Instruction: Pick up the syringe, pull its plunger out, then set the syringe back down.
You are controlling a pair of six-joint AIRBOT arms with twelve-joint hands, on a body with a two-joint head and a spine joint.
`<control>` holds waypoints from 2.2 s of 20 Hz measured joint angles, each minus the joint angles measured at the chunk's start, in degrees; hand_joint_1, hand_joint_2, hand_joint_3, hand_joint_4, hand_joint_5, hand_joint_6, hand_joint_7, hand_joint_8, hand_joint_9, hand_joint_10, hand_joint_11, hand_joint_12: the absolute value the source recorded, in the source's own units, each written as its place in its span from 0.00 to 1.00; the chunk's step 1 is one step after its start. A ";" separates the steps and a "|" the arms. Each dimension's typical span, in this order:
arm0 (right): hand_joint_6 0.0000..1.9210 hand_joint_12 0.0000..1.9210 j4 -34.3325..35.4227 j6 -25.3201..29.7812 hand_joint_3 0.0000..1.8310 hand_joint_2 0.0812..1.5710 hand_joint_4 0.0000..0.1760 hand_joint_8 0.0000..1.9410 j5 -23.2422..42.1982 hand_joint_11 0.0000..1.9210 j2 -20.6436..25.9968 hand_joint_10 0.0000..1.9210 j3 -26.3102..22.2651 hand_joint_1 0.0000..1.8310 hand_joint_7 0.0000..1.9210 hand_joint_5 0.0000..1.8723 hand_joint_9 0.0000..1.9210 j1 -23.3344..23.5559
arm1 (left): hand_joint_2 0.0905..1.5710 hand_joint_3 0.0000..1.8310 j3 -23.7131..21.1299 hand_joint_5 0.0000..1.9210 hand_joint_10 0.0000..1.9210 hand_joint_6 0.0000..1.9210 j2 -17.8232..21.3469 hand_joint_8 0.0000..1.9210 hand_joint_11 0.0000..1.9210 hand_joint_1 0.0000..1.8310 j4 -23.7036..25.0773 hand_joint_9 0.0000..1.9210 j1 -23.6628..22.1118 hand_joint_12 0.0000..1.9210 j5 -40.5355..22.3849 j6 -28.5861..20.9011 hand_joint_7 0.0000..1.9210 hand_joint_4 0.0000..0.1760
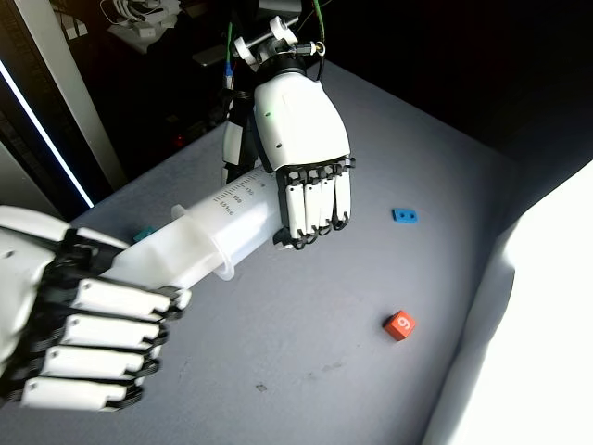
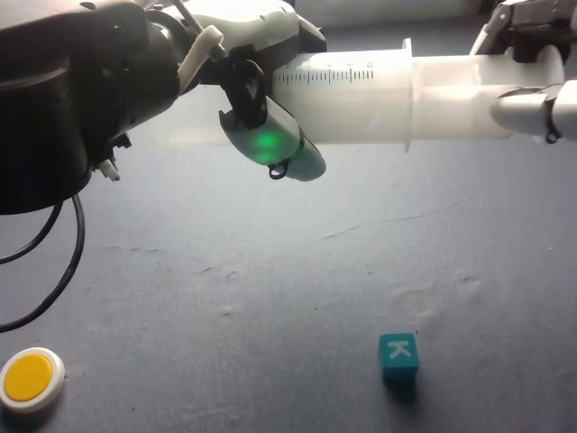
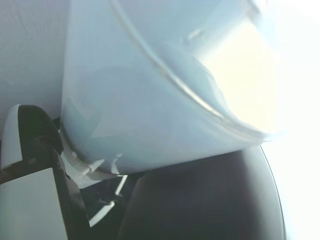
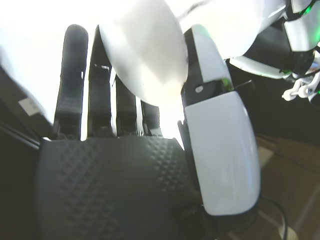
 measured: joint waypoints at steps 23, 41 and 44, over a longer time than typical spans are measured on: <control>0.66 0.78 -0.37 0.35 0.00 0.81 0.00 0.81 0.20 0.16 3.80 0.88 -0.63 0.71 0.29 0.40 0.29 -1.40 | 0.82 0.00 0.02 0.33 0.68 0.82 0.22 0.76 0.18 0.61 0.87 0.28 0.07 0.82 -3.19 0.68 0.35 0.10; 0.00 0.13 -1.86 -0.26 0.00 0.46 0.00 0.00 -0.42 0.00 4.24 0.00 -0.52 0.26 0.02 0.00 0.02 -2.05 | 0.81 0.00 0.66 0.35 0.67 0.77 1.20 0.78 0.19 0.61 1.09 0.29 0.42 0.82 -7.58 1.68 0.35 0.13; 0.00 0.12 -2.43 -0.26 0.00 0.46 0.00 0.00 -0.48 0.00 4.24 0.00 -0.52 0.25 0.02 0.00 0.02 -2.10 | 0.81 0.00 0.66 0.34 0.67 0.75 1.20 0.78 0.18 0.61 1.09 0.29 0.42 0.84 -7.58 1.68 0.36 0.06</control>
